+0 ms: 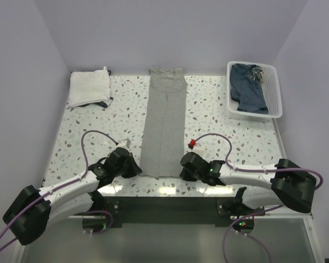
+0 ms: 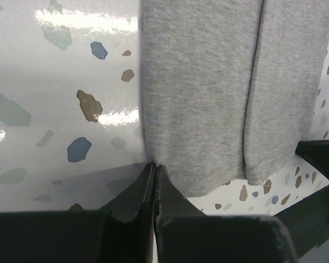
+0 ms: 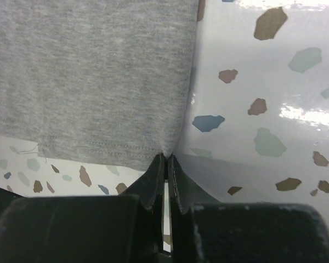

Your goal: Fold and stack the tank tops

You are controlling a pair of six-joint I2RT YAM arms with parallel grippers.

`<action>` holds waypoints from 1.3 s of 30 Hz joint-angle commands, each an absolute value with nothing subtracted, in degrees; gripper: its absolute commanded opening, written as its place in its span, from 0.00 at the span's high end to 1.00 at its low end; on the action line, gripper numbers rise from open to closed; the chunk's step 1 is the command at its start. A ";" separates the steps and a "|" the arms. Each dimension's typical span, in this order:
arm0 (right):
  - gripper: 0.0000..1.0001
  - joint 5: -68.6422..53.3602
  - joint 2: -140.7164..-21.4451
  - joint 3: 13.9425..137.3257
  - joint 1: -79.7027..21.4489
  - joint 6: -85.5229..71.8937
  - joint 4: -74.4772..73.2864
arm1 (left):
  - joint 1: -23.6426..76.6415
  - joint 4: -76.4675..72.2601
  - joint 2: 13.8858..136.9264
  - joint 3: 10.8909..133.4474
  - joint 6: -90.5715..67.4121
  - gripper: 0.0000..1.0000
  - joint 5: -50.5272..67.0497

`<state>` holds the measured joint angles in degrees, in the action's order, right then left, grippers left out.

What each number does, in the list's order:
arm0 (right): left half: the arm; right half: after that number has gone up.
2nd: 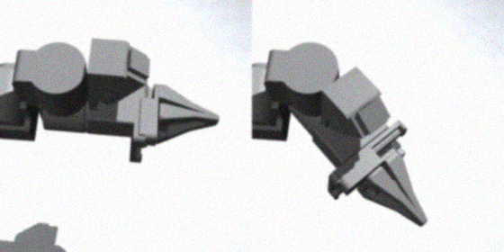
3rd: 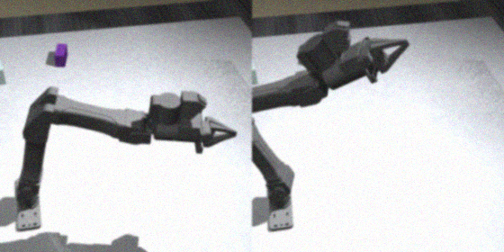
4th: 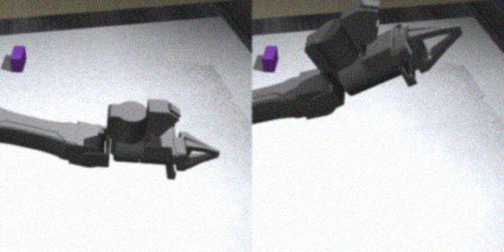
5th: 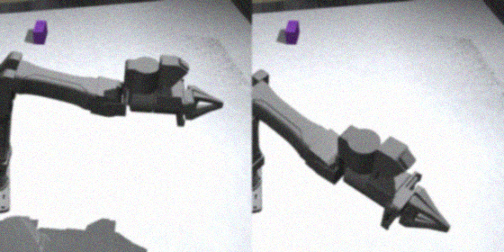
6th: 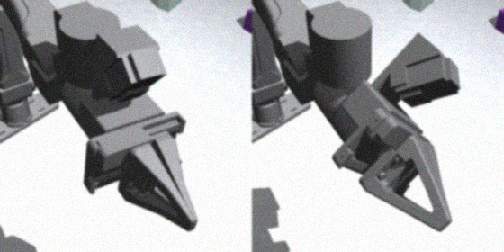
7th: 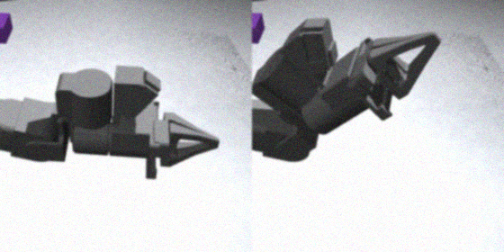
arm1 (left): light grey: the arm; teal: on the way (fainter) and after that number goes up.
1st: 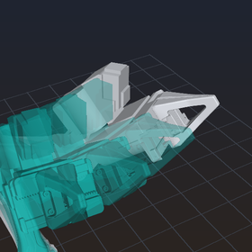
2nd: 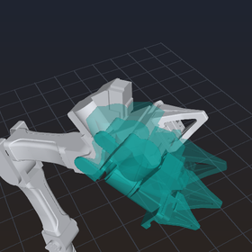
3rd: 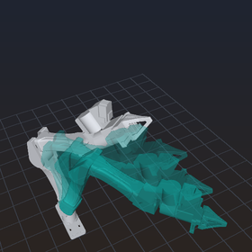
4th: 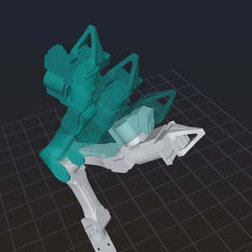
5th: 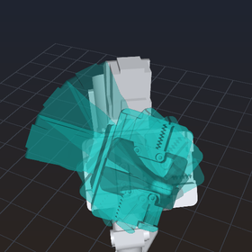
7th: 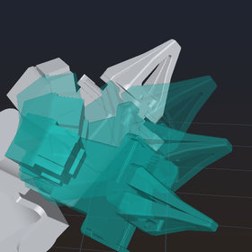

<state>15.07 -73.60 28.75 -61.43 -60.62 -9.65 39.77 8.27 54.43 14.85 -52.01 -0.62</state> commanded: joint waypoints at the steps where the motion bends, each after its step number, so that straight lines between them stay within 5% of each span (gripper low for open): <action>1: 1.00 17.57 -71.29 28.82 -61.26 -60.03 -17.82 | 40.60 10.81 53.71 13.10 -52.82 1.00 2.11; 19: 1.00 22.31 -56.07 28.38 -76.28 -69.34 -34.36 | 61.43 25.13 40.43 14.93 -70.66 1.00 -6.85; 39: 1.00 29.88 -72.76 47.37 -63.81 -51.07 -28.57 | 48.52 11.78 59.75 31.37 -52.04 1.00 -10.55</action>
<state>26.68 -71.20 43.77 -64.97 -54.83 -32.12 49.89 17.06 57.84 28.05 -56.38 -10.15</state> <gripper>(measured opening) 0.015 0.018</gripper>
